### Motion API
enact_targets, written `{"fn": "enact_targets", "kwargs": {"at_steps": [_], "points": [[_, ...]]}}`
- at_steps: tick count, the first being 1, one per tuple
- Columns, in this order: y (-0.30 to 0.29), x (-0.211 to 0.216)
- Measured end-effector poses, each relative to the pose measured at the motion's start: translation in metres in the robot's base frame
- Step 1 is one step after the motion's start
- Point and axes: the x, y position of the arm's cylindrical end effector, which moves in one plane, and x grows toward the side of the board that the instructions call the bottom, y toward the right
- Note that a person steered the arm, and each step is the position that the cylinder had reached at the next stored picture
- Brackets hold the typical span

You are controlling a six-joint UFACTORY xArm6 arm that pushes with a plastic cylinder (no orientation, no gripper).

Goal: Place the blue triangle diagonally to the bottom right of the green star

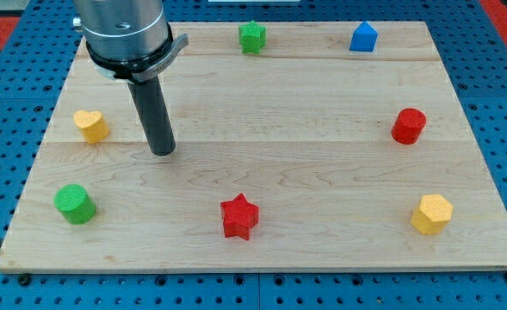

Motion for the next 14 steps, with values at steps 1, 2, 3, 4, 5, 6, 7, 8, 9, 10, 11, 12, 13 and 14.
{"fn": "enact_targets", "kwargs": {"at_steps": [1, 2, 3, 4, 5, 6, 7, 8, 9, 10, 11, 12, 13, 14], "points": [[0.063, -0.002], [0.127, -0.036], [0.227, -0.079], [0.279, -0.114], [0.324, -0.143], [0.384, -0.188], [0.397, -0.239], [0.331, -0.232], [0.255, -0.186], [0.301, -0.205], [0.315, -0.257], [0.262, -0.264], [0.215, -0.264], [0.258, -0.231]]}}
